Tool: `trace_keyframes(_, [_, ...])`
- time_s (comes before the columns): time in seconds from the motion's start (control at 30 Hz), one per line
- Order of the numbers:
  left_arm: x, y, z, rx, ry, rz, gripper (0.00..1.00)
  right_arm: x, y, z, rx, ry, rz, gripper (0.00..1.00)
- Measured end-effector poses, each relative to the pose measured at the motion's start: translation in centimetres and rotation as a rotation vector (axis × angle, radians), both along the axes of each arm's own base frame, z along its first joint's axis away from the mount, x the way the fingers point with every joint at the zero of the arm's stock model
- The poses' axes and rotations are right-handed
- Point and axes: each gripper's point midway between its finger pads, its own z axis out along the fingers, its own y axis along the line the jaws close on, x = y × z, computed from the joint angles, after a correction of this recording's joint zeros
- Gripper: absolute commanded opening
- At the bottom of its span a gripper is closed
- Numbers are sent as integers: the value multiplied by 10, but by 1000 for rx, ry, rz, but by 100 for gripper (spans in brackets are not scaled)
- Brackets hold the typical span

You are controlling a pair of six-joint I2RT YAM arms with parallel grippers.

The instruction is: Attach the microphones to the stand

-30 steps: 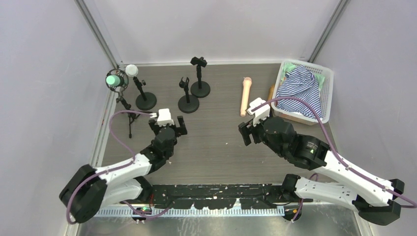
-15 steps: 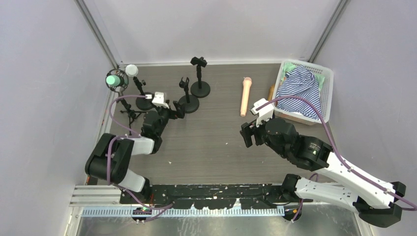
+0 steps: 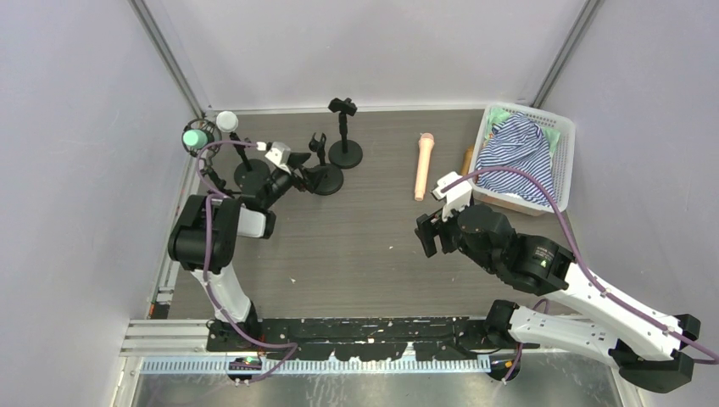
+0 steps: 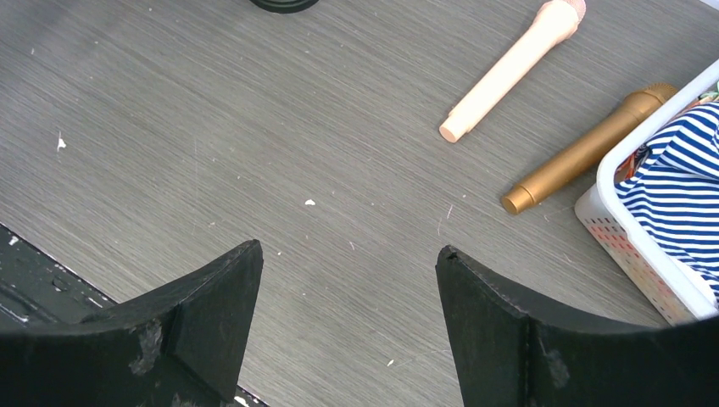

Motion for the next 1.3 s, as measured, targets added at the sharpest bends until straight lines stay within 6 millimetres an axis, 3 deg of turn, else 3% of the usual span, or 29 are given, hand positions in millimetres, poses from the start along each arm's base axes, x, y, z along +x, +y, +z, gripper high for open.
trace_keyframes(0.3, [16, 7, 2, 28, -43, -88, 67, -3, -4, -6, -27, 17, 0, 80])
trace_keyframes(0.63, [22, -1, 5, 38, -64, -172, 64, -3, -3, -6, -27, 20, 8, 80])
trace_keyframes(0.93, [29, -7, 12, 35, -80, -213, 48, -4, -3, -6, -27, 21, 12, 80])
trace_keyframes(1.3, [34, -17, 8, 79, -83, -228, 37, -4, -3, -7, -27, 21, 12, 80])
